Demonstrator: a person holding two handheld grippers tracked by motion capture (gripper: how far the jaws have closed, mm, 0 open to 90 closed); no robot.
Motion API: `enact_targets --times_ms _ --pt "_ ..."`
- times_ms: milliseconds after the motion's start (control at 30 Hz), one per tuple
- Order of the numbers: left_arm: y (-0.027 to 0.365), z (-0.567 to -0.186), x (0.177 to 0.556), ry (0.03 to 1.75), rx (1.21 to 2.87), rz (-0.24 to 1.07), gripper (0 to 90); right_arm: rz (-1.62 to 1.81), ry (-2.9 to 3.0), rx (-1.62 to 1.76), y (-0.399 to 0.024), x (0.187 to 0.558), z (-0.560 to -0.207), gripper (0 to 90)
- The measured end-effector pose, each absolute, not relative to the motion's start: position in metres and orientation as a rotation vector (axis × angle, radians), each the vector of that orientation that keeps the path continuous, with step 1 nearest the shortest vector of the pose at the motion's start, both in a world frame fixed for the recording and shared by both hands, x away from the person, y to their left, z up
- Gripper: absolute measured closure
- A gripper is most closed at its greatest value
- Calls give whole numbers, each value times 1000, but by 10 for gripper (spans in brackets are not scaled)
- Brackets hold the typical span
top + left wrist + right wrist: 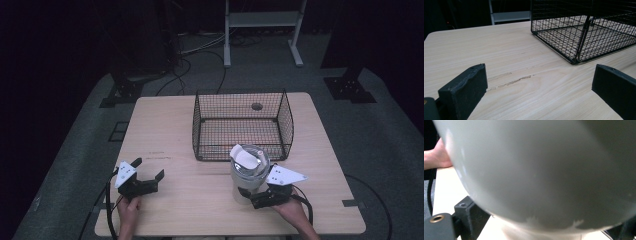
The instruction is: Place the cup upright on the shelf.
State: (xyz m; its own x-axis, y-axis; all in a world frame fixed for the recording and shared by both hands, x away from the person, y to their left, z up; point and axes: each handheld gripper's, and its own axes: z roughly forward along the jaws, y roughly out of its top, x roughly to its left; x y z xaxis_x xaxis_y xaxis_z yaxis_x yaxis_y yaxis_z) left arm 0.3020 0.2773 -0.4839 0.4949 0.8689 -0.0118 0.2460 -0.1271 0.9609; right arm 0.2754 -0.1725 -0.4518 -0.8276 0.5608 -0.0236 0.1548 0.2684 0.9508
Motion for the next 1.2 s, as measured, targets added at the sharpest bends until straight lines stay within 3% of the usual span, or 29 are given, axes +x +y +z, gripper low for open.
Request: enact_targets --times_ms 567,1200 --pt "278 -484 302 970 1645 712 0 1660 2171 671 -180 280 -447 87" --pt "278 -484 302 974 1642 707 0 1669 2157 549 -172 297 -390 88"
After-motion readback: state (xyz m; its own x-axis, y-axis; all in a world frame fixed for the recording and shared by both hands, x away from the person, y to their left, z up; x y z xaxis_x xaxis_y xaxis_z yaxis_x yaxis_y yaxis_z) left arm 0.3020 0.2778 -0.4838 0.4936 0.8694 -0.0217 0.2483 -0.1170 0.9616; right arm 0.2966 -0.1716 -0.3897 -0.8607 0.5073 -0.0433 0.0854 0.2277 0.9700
